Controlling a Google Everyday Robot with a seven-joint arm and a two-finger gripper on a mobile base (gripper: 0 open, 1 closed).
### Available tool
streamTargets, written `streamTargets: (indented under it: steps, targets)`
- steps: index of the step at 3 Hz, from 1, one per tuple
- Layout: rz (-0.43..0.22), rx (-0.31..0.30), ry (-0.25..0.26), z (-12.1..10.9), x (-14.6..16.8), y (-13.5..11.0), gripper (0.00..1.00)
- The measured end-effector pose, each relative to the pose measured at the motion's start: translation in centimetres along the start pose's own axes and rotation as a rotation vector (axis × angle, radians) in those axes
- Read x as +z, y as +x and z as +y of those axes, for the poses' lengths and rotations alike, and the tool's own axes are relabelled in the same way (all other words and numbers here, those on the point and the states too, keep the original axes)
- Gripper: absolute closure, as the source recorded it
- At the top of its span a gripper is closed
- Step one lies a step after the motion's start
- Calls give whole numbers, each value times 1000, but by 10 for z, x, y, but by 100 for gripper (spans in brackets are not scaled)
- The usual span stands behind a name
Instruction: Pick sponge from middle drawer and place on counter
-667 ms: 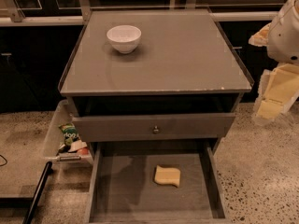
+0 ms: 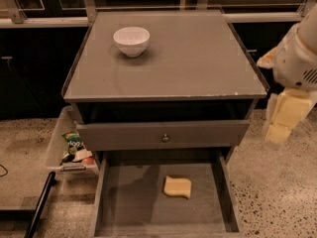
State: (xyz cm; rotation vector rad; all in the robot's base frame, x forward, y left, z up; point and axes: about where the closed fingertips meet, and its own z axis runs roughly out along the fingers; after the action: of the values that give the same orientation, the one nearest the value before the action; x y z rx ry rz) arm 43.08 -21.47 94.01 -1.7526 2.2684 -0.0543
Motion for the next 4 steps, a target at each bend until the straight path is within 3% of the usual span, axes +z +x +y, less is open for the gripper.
streamTargets:
  steps: [2,4]
  targets:
    - [-14,-44,-158,66,124,25,0]
    - [-28,-35,-172,67,139,32,0]
